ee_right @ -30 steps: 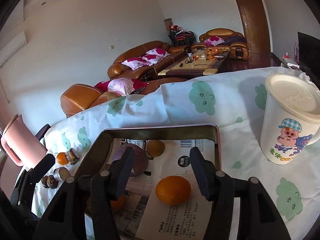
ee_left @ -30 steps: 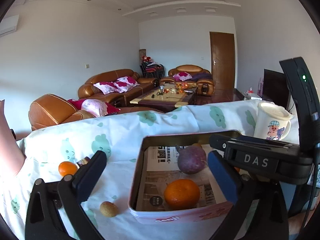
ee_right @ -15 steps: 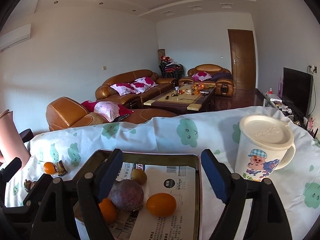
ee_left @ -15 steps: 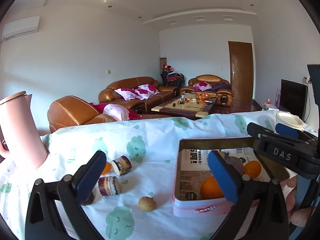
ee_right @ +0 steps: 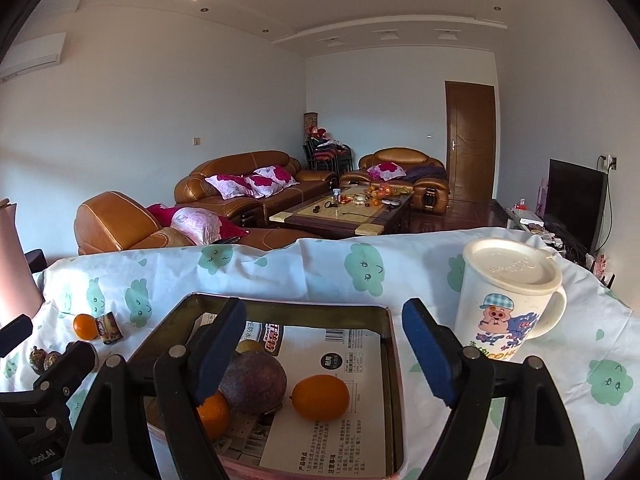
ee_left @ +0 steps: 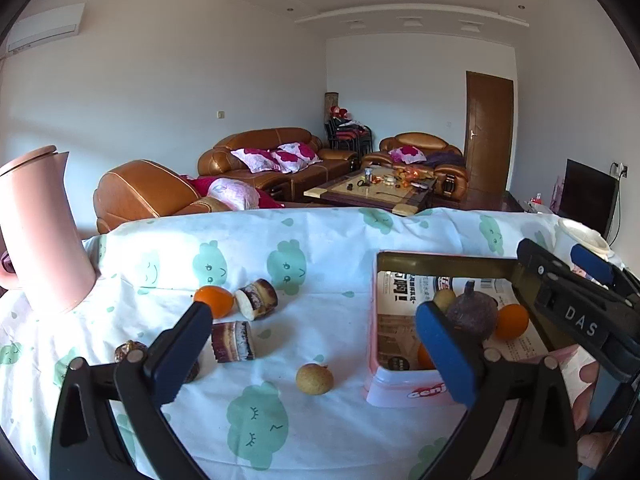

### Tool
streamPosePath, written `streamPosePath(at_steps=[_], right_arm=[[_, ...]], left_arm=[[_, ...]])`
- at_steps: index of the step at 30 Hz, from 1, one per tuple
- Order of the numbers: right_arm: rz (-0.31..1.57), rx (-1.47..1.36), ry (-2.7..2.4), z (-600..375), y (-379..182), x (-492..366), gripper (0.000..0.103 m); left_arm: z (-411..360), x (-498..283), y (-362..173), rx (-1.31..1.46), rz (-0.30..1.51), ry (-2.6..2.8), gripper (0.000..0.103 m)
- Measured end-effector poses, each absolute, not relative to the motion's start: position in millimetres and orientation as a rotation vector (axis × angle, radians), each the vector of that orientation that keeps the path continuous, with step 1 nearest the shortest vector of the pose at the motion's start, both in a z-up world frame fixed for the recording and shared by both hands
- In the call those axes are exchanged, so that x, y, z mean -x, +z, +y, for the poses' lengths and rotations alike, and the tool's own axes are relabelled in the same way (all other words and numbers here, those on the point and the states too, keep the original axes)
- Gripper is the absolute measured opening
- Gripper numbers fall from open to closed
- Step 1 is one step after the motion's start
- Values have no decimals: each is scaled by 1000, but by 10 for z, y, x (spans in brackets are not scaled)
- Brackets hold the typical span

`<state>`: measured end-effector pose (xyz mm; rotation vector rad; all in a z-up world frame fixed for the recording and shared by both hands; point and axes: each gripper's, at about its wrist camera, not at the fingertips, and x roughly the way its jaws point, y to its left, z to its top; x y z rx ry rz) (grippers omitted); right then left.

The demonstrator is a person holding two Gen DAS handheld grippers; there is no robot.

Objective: Organize fruits
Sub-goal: 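Withdraw both grippers from the tin back toward the remaining fruits, then grasp a brown round fruit with the left gripper while the right grasps a yellow fruit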

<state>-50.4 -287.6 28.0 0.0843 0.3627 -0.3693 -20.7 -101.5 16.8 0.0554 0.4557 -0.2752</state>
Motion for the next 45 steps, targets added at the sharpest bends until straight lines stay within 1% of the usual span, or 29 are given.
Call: streamPosePath(at_steps=[8,15,18,24,31,35,39,40,41,42,43,45], right_arm=[[398,-136,-358,-2750,244,608,82],[434,-176,-338,-2568,188,609,82],[445,-155,-313,-2407,183,583,82],[482,-99,-225,-1977,161,473,82],[536,4,-146,-1409,95,271,82],[605,101,-111,-1146,21,123,82],[648,161,-29,-1022,-27,28,82],[668,197,-30,-994,-52,-13,80],[693,241,-24,-961,-84,-63,72],[722,282,-14,-945,-123,-114,68],[753,318,-6,-933,-167,-169,60],[842,360,22,-937,-279,-277,58]], left_arm=[[-804,171,126,-76,511,-306,103],[-422,6,38,11,604,-274,103],[-223,-102,-15,42,641,-238,103],[253,-281,-22,12,624,-119,103],[736,-516,-24,-12,653,-16,103],[878,-587,-34,-5,691,-13,103],[859,-649,-51,-84,718,-19,103],[850,-652,-48,-106,717,-19,103],[848,-655,-51,-122,718,-21,103],[858,-659,-49,-126,721,-27,103],[868,-666,-52,-123,726,-38,103],[886,-674,-63,-112,744,-72,103]])
